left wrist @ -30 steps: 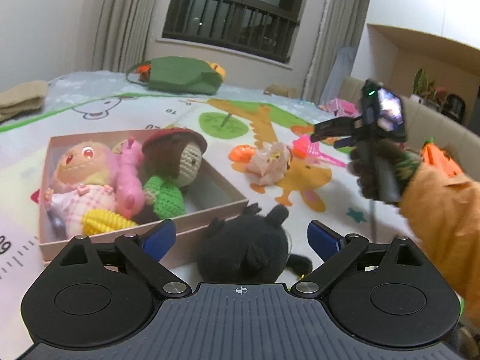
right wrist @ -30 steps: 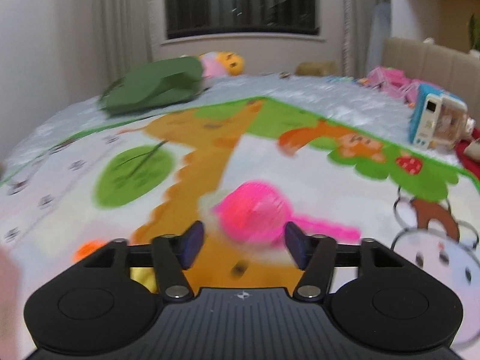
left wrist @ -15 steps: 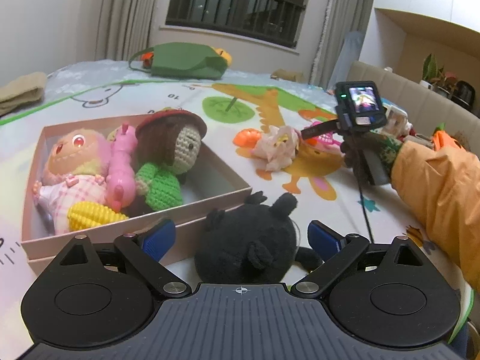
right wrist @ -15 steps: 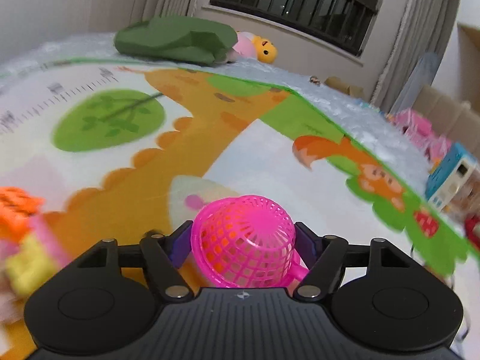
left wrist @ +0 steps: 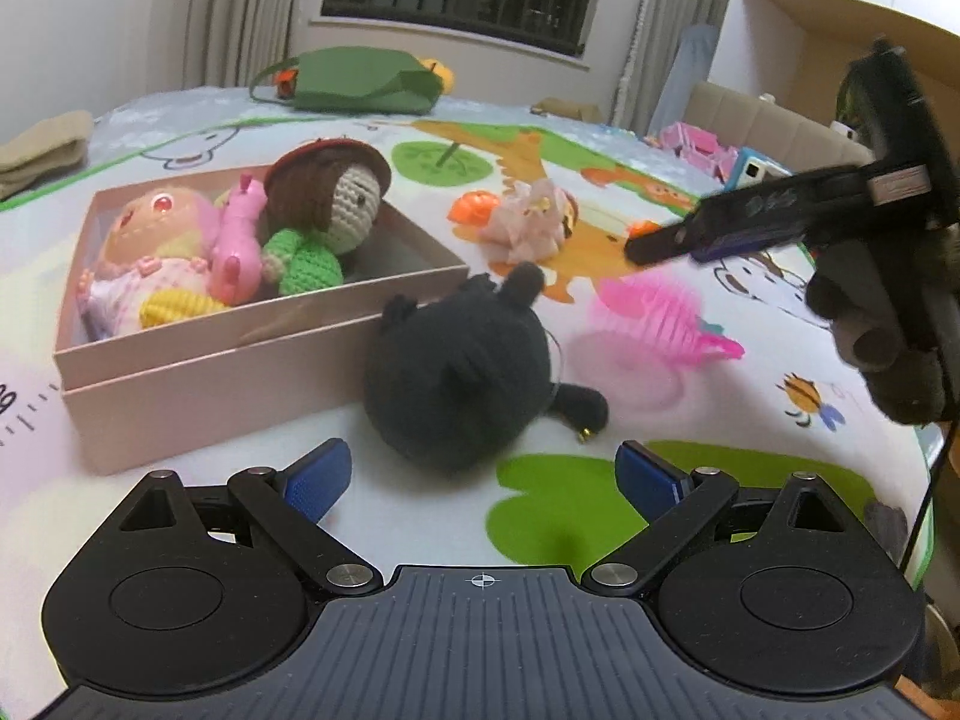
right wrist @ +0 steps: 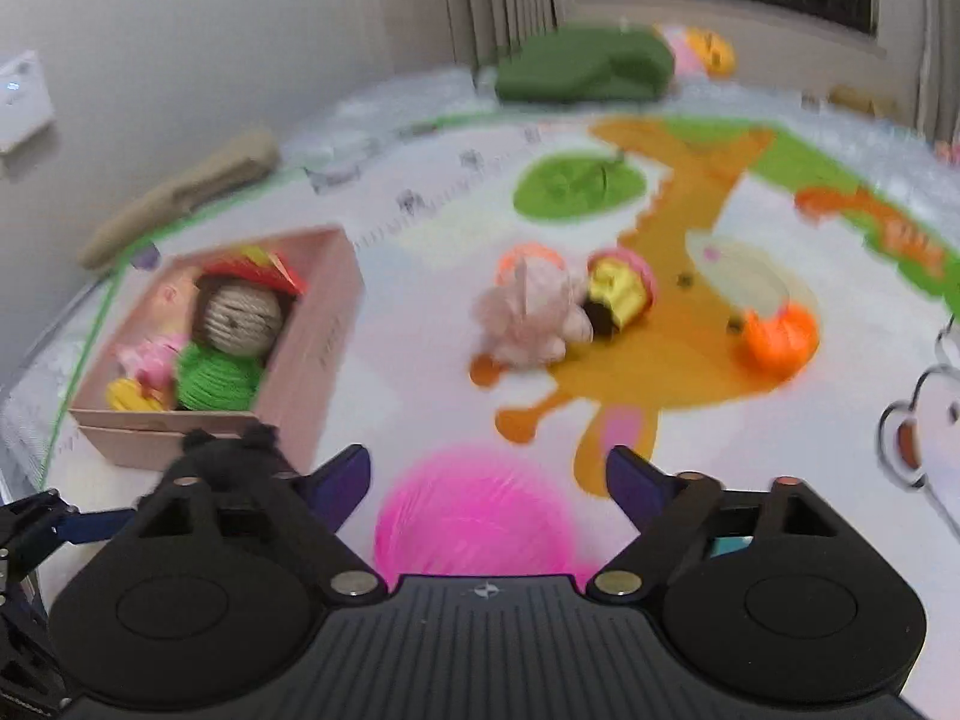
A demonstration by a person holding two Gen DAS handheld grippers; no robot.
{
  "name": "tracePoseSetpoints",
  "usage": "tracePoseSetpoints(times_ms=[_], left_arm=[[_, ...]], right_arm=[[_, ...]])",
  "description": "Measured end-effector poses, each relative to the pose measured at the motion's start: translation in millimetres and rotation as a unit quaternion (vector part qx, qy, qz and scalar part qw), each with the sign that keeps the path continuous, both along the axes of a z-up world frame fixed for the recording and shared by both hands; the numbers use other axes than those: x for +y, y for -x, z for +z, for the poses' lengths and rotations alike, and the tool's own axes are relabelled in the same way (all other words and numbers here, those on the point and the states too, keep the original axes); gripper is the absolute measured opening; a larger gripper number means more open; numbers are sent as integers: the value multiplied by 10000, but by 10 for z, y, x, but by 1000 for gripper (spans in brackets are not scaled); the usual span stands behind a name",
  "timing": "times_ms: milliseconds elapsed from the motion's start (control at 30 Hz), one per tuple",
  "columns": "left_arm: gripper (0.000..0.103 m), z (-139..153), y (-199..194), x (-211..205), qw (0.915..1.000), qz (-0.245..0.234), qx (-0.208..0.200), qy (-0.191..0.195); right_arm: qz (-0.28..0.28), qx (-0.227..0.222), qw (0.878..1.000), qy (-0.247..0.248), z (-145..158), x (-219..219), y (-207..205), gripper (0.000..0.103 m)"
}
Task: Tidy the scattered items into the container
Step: 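Move the right gripper to the orange pumpkin toy and grasp it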
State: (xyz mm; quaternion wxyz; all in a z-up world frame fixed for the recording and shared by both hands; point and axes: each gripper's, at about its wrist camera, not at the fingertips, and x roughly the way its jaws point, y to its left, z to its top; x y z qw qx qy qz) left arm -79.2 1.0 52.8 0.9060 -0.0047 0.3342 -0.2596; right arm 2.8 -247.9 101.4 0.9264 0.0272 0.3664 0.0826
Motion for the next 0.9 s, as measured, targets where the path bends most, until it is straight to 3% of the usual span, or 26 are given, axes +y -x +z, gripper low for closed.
tracePoseSetpoints(times_ms=[167, 333, 467, 567, 633, 667, 700, 900], left_arm=[[98, 57, 93, -62, 10000, 55, -24, -47], [99, 88, 160, -245, 9999, -63, -50, -153], [99, 87, 152, -393, 9995, -95, -43, -294], [99, 73, 137, -508, 9991, -140, -15, -407], [99, 57, 124, -588, 9988, -186, 28, -449], [99, 50, 120, -630, 9986, -219, 48, -471], [99, 43, 119, -669, 9984, -258, 57, -497], [99, 13, 130, -808, 9976, -454, 94, -521]], right_arm=[[-859, -246, 9957, 241, 52, -486, 2, 87], [-1574, -457, 9835, 761, -183, -1059, -181, 87], [-1474, -354, 9828, 1055, -487, -1234, -560, 87], [-1402, -279, 9856, 900, -640, -1276, -869, 85], [-1374, -159, 9872, 791, -738, -1277, -1070, 71], [-1369, -57, 9875, 777, -787, -1276, -1158, 56], [-1378, 57, 9875, 765, -835, -1275, -1226, 55], [-1181, 11, 9919, 476, -788, -1253, -915, 55]])
